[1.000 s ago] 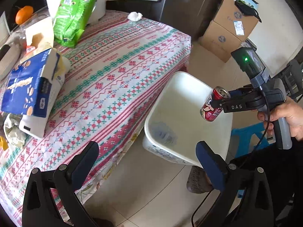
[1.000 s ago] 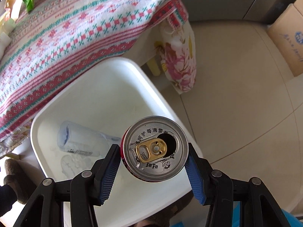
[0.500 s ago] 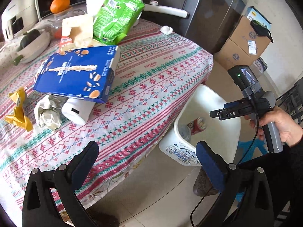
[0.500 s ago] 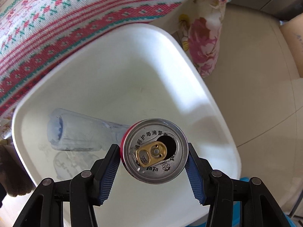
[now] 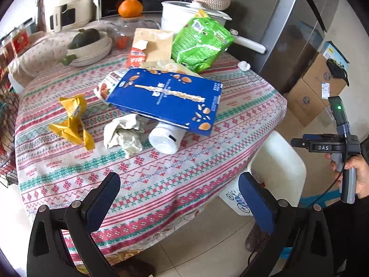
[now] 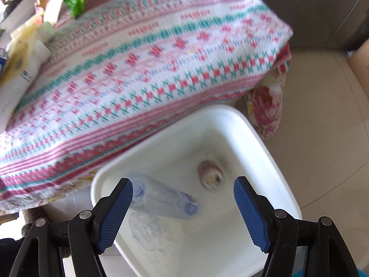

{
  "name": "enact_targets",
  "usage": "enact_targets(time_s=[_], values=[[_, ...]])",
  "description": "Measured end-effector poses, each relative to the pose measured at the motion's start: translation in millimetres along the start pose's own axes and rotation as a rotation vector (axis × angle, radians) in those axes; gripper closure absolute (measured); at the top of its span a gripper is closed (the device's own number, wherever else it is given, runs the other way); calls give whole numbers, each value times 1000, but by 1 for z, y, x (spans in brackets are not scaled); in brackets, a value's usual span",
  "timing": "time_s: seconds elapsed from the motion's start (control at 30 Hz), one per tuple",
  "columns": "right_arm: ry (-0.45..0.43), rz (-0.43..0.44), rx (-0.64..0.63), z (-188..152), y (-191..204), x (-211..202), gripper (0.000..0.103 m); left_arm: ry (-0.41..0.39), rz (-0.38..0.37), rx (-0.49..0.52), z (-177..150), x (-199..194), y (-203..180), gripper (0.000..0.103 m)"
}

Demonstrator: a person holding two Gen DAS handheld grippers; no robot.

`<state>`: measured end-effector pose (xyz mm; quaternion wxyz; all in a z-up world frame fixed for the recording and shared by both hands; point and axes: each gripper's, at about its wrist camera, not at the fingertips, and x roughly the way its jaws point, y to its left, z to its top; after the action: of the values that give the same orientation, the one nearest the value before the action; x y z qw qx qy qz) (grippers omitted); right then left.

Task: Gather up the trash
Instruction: 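Grasp the crumpled silver wrapper with the left tool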

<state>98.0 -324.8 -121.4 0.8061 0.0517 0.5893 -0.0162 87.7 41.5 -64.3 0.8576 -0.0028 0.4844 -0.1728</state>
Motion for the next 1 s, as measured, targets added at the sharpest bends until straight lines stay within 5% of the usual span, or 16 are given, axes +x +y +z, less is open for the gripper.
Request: enact_targets(time_s=[0.17, 0.47, 0.63, 0.77, 1.0], values=[[-73, 11, -16, 2, 12, -27, 24, -17, 52, -37, 0, 1, 27, 0], [-117, 0, -45, 11, 34, -36, 22, -71, 177, 74, 5, 35, 57, 0], [-115, 2, -67, 14, 46, -34, 22, -77, 161, 174, 14, 60, 58, 1], [-112, 12, -77, 15, 54, -33, 22, -42, 143, 264, 23, 80, 52, 14], [-103, 17, -70, 17, 59, -29, 22, 19, 124, 273, 38, 106, 61, 27]])
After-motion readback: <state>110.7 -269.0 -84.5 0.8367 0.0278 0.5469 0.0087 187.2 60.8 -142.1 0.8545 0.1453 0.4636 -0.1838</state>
